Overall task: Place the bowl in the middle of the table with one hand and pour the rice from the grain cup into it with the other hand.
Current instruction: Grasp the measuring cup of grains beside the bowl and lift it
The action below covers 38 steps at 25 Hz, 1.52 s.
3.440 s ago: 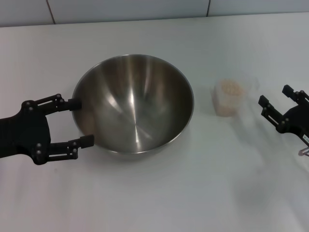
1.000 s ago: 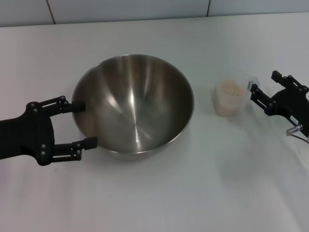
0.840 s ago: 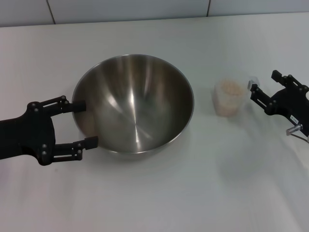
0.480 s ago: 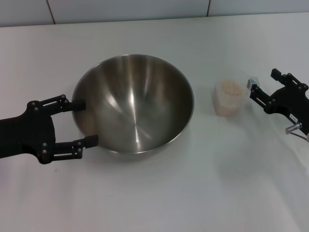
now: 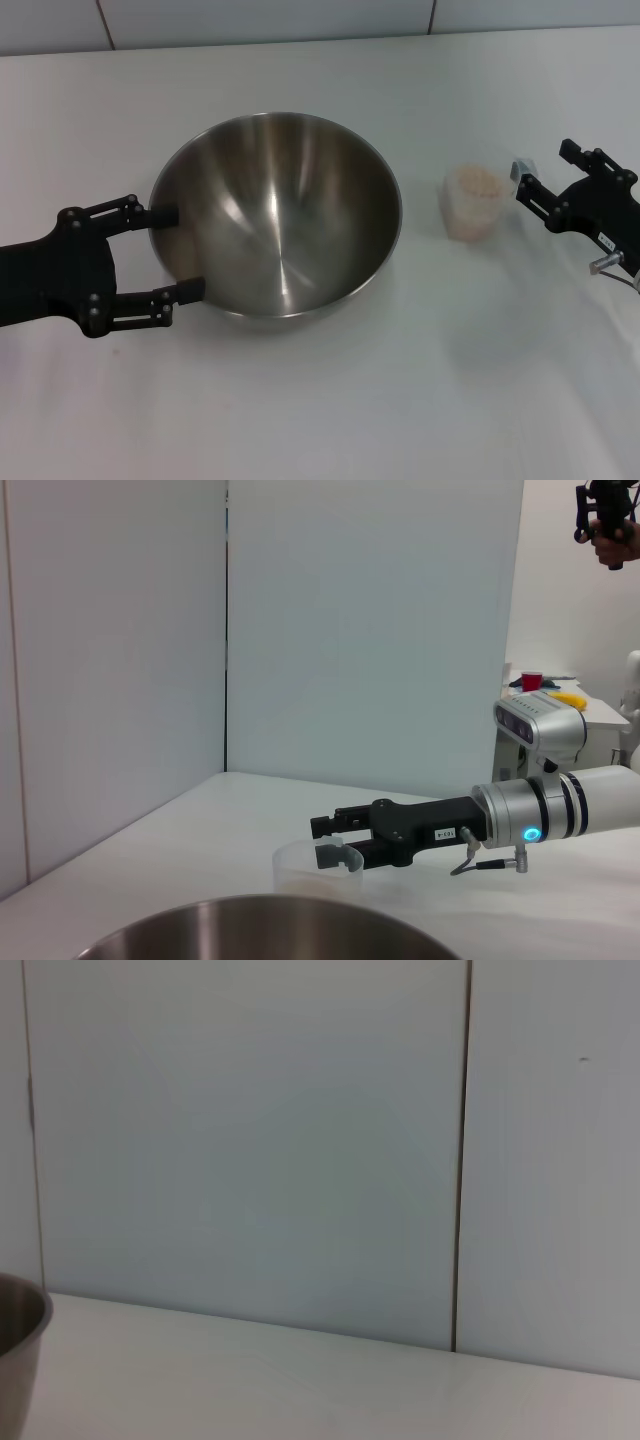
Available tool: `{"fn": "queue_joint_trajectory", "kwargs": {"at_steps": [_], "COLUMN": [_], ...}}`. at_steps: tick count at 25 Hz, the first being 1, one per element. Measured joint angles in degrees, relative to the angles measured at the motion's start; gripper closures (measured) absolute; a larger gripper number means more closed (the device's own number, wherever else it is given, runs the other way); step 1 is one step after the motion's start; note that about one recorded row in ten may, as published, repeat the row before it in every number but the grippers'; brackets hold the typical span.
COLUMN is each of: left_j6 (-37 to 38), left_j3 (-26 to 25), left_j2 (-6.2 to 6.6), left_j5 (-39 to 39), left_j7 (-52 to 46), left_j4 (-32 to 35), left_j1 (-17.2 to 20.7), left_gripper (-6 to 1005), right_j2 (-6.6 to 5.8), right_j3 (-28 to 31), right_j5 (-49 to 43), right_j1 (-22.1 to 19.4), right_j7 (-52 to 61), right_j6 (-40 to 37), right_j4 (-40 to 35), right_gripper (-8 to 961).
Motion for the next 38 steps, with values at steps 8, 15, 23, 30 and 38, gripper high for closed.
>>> {"fn": "queue_joint_trajectory", "kwargs": {"at_steps": [8,15,23,30,38], "left_j6": [0.0,0.0,0.0,0.0,0.0], "left_j3": [0.0,0.0,0.0,0.0,0.0], "left_j2": [-0.01,-0.01,0.00,-0.01,-0.04], "left_j5": [0.0,0.0,0.0,0.0,0.0], "left_j7": [0.0,0.0,-0.1,-0.2,-0.2], "left_j4": [0.0,0.0,0.0,0.0,0.0], "left_j1": [0.0,-0.2,-0.1,-0.1,-0.1], "left_gripper": [155,155,155,155,155], "right_j2": [0.00,0.08,0.10,0.09,0.09], "right_j3": [0.0,-0.1,-0.1,-0.1,0.0], "right_j5": [0.0,0.0,0.0,0.0,0.0], "right_j1": [0.0,0.3,0.5,0.4,0.4], "right_j7": [-0.1,-3.9,-4.5,-4.5,-4.5], "right_j6": [0.0,0.0,0.0,0.0,0.0], "right_j4": [0.0,0.3,0.6,0.6,0.6], "right_gripper": [398,431,619,822,818]}}
